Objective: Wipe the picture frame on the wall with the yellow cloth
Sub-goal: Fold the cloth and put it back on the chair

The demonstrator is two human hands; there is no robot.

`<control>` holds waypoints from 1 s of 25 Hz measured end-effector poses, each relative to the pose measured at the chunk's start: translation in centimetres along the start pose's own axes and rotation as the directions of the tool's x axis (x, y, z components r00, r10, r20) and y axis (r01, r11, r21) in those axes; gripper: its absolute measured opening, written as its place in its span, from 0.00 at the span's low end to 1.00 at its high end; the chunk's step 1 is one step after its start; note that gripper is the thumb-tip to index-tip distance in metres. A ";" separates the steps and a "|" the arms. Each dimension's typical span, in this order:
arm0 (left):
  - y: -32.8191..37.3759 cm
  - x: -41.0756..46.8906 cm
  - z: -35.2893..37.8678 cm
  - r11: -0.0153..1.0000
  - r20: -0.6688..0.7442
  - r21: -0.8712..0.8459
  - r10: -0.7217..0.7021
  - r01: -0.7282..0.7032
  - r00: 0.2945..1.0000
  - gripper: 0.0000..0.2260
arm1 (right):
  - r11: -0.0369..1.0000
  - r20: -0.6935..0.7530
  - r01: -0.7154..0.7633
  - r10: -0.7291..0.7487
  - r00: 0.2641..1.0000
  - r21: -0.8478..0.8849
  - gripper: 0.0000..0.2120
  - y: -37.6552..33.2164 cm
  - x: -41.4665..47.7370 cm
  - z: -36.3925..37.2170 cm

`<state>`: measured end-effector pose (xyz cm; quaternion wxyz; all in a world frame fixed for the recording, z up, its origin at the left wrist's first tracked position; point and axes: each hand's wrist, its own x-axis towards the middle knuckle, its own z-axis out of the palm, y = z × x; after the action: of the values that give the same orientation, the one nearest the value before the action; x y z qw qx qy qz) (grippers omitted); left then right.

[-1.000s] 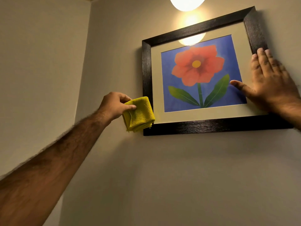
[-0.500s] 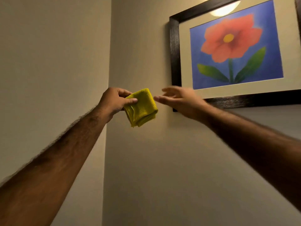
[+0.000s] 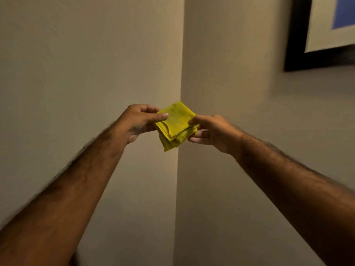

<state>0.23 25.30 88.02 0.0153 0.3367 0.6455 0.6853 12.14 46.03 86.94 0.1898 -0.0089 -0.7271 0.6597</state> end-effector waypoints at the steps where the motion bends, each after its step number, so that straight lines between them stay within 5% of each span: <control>1: -2.2 -0.7 -1.6 0.998 0.004 -0.038 -0.056 0.056 0.998 0.14 | 0.999 0.008 -0.040 0.040 0.999 0.031 0.05 2.0 0.7 1.4; 12: -29.6 -13.9 -13.8 0.853 -0.251 -0.213 -0.519 0.476 0.817 0.09 | 0.842 0.198 -0.537 0.517 0.833 0.059 0.06 29.7 3.9 15.7; 20: -45.8 -25.1 -20.0 0.680 -0.337 -0.264 -0.730 0.684 0.595 0.10 | 0.626 0.318 -0.779 0.737 0.597 0.012 0.05 50.6 0.8 25.5; 25: -57.4 -34.8 -21.6 0.471 -0.313 -0.271 -0.868 0.839 0.386 0.11 | 0.432 0.333 -0.899 0.860 0.386 -0.075 0.08 65.4 -6.0 30.1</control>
<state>-7.04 0.05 22.57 0.2407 -0.1951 0.6896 0.6546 -6.45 24.14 20.68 -0.3097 -0.2735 -0.5911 0.6927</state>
